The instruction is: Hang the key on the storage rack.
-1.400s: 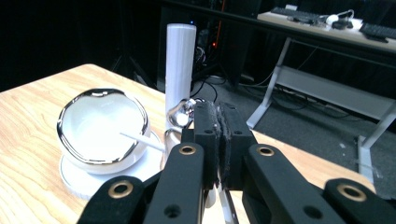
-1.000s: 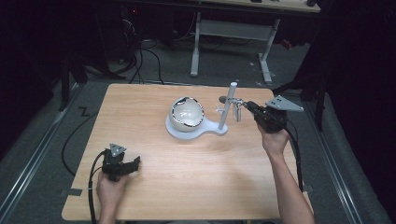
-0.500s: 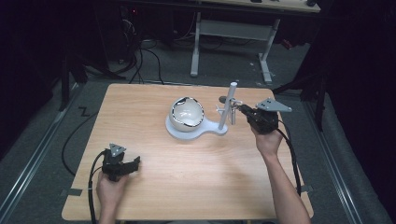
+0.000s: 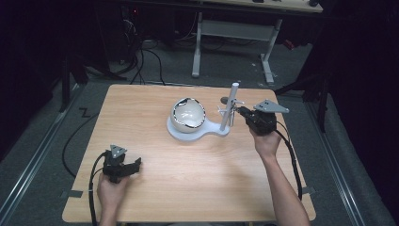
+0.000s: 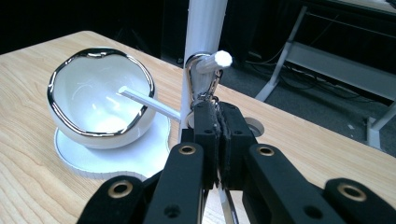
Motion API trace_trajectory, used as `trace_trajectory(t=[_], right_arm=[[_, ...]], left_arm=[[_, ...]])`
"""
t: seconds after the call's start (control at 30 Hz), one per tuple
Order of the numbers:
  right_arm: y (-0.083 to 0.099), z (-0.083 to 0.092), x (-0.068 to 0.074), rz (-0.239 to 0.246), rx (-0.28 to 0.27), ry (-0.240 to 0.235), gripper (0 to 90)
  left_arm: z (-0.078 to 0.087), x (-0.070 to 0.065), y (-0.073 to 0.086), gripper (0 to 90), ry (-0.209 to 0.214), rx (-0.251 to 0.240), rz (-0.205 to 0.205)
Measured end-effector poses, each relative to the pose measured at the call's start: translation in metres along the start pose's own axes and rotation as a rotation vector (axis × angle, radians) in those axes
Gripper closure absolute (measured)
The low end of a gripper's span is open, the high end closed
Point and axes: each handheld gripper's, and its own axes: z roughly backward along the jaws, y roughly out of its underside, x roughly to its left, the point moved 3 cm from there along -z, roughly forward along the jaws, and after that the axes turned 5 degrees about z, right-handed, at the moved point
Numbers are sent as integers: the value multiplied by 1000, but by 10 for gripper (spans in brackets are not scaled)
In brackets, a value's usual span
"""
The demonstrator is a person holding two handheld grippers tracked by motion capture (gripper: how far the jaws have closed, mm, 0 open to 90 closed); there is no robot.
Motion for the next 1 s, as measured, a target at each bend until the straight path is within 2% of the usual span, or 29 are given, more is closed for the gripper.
trace_trajectory(t=[0.4,0.57,1.0], right_arm=[[4,-4,-1,-10,19,3,873],[8,-5,-1,-22,17,2,872],[21,-11,-2,-47,54,-10,860]], left_arm=[[0,0,0,229,1,0,2],[0,0,0,229,1,-1,2],[0,0,0,230,1,-1,1]])
